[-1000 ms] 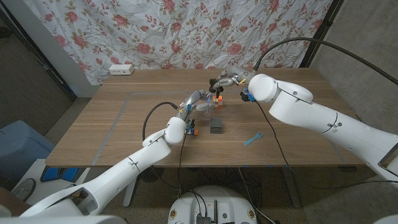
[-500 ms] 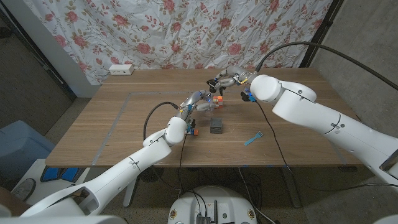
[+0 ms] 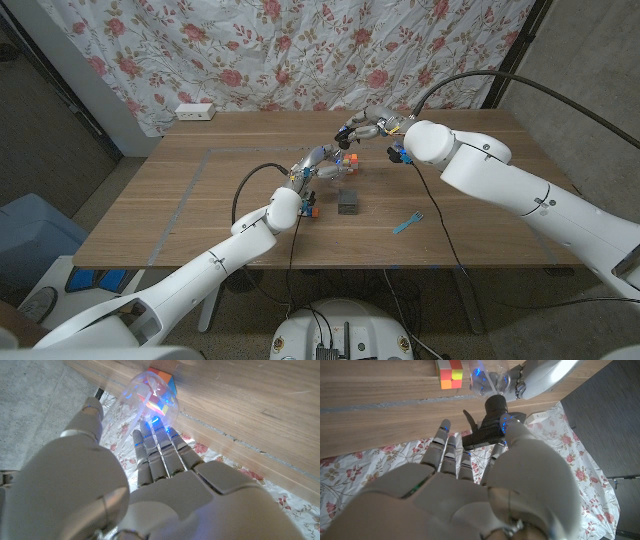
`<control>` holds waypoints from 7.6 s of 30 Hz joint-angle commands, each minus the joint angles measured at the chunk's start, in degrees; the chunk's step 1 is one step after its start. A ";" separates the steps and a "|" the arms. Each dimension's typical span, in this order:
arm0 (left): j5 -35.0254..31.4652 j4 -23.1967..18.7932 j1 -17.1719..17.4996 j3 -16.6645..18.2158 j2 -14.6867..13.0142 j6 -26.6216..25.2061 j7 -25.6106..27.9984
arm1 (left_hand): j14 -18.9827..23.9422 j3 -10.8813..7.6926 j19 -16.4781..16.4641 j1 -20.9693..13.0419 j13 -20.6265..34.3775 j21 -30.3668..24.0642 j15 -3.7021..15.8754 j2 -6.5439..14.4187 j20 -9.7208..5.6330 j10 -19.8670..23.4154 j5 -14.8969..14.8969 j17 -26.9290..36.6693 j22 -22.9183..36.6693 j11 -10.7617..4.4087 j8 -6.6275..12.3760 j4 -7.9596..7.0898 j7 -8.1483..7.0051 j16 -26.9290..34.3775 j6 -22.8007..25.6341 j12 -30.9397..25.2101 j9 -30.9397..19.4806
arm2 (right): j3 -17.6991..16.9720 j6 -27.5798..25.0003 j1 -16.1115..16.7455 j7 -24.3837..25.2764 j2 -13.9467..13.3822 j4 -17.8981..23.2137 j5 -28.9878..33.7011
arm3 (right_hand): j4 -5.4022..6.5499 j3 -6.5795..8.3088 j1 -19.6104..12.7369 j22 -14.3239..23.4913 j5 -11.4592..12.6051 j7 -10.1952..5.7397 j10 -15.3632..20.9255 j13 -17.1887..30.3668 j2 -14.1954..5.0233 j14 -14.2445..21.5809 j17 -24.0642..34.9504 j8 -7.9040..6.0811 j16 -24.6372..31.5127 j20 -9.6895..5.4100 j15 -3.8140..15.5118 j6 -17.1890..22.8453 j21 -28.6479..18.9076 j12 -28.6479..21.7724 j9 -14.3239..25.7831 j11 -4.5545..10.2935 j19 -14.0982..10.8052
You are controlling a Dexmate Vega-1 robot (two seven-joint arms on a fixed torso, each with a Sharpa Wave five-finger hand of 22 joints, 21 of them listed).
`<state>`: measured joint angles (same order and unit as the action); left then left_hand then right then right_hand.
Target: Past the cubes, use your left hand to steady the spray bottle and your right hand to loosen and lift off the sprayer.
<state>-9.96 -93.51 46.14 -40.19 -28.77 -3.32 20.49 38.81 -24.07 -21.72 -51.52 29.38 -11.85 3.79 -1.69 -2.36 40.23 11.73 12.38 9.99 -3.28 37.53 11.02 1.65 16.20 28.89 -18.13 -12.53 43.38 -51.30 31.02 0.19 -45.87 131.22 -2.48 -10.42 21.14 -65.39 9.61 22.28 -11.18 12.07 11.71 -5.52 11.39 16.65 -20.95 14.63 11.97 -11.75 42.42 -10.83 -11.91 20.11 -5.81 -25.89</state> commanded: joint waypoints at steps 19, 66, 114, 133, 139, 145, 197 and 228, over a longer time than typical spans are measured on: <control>0.54 0.90 -0.20 -0.30 0.59 0.32 -0.11 | 0.53 -1.94 -0.59 3.32 0.23 0.08 6.30 9.29 -2.85 4.61 -0.26 0.33 0.23 -4.01 0.28 -1.26 -2.23 -0.30 7.62 0.09 0.02 | -0.16 1.08 -0.18 1.90 -0.61 -0.37 -0.48 | 0.24 0.86 -5.81 -0.07 1.10 -0.61 1.66 0.16 -1.06 -2.27 2.32 -5.73 0.99 -0.30 2.52 11.73 0.02 -0.30 0.66 4.31 -0.12; 0.22 2.70 -1.17 -0.16 1.45 1.21 1.29 | 0.72 -2.35 -0.77 3.82 0.52 0.04 6.28 9.44 -2.77 4.68 -0.31 0.33 0.23 -4.00 0.14 -1.15 -2.07 -0.55 7.66 0.40 0.03 | -7.46 6.03 2.60 1.43 -3.71 0.67 -3.66 | 1.08 -0.14 -10.80 -0.07 2.26 -1.44 -0.75 -0.01 1.19 -6.36 3.76 -1.65 0.33 -0.40 3.87 6.74 0.25 0.37 -3.07 5.87 5.00; -0.92 1.33 0.95 0.21 3.00 -0.66 6.89 | 1.18 -2.58 -1.13 4.18 0.86 -0.05 6.17 9.46 -2.88 5.55 -0.38 0.42 0.25 -3.89 0.25 -1.14 -2.11 -0.55 8.18 0.41 0.00 | -2.15 1.14 2.99 1.02 -4.46 3.59 7.72 | 12.33 -16.44 28.78 0.13 -6.67 14.62 2.92 -0.10 6.12 -0.35 0.86 6.17 -0.13 0.49 -0.75 -1.98 0.16 0.13 -4.56 -5.46 -0.58; -0.62 1.37 0.60 -0.06 2.96 -1.19 6.01 | 1.31 -2.63 -1.19 4.50 0.99 -0.05 6.16 9.46 -2.84 5.67 -0.42 0.44 0.25 -3.93 0.26 -1.20 -2.16 -0.59 8.28 0.49 -0.01 | 0.00 0.22 1.09 -0.45 -2.24 1.44 7.44 | 13.03 -17.31 32.37 0.13 -7.99 16.08 1.73 -0.07 6.10 -0.76 0.76 7.17 -0.58 0.43 -0.77 -4.13 0.32 0.52 -4.12 -6.54 0.34; -0.63 1.56 0.46 -0.23 2.99 -1.10 5.88 | 1.47 -2.70 -1.20 4.57 1.03 -0.05 6.15 9.43 -2.85 5.80 -0.42 0.38 0.26 -4.03 0.28 -1.17 -2.10 -0.62 8.35 0.48 -0.01 | 1.42 -1.37 -0.30 -1.14 -1.29 0.95 7.78 | 13.11 -17.62 33.41 0.14 -8.57 16.86 1.32 -0.07 6.29 -0.86 0.70 7.68 -0.72 0.42 -0.76 -5.38 0.30 0.60 -4.00 -6.57 0.52; -0.54 1.43 0.43 -0.31 3.05 -1.72 5.67 | 1.37 -2.73 -1.22 4.61 1.07 -0.05 6.05 9.55 -2.84 5.89 -0.42 0.46 0.26 -3.87 0.31 -1.19 -2.08 -0.62 8.46 0.49 -0.01 | 3.40 -3.33 -2.00 -1.45 -0.55 0.59 8.85 | 13.10 -17.77 33.95 0.14 -8.90 17.78 1.36 -0.07 6.38 -0.67 0.68 7.64 -0.70 0.39 -0.77 -5.32 0.25 0.53 -3.89 -6.59 0.55; -0.08 1.39 0.35 -0.83 3.51 -2.27 5.76 | 1.61 -3.07 -1.22 5.32 1.43 -0.01 6.00 9.81 -2.66 6.11 -0.48 0.57 0.26 -3.70 0.18 -1.24 -1.96 -0.74 8.53 0.74 0.01 | 11.17 -10.06 -8.99 -3.52 0.85 -1.23 10.11 | 3.64 -11.97 23.77 0.13 -8.07 17.60 1.48 -0.14 3.64 0.58 0.07 7.04 -0.93 0.33 -0.70 -6.82 -0.09 0.29 -2.48 -6.59 -1.15; 0.02 1.70 0.66 -0.91 3.63 -0.87 5.76 | 1.70 -3.49 -1.25 5.99 1.65 -0.01 5.91 10.26 -2.62 6.18 -0.51 0.54 0.27 -3.56 0.02 -1.49 -1.87 -0.95 8.49 0.90 0.02 | 7.46 -6.71 -6.90 -3.04 -0.11 -0.59 5.55 | 0.22 -7.24 15.13 0.08 -6.11 16.24 1.08 -0.13 1.14 0.09 -0.31 6.90 -1.26 0.30 -0.54 -7.39 0.10 0.33 -1.80 -6.49 -1.32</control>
<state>-10.09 -91.96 46.56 -41.06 -25.14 -4.86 26.26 40.03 -24.93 -22.34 -51.52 30.89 -11.85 3.78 -1.69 -2.36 41.47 11.41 12.77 9.99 -2.06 37.31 11.87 2.79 15.53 30.03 -17.30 -12.51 51.75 -58.99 23.55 -2.83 -45.72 130.53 4.45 -10.05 13.17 -48.76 9.46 15.51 5.41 13.29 11.48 -4.12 11.48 16.21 -13.85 13.46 12.28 -12.28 34.97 -10.60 -11.47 17.95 -12.17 -27.01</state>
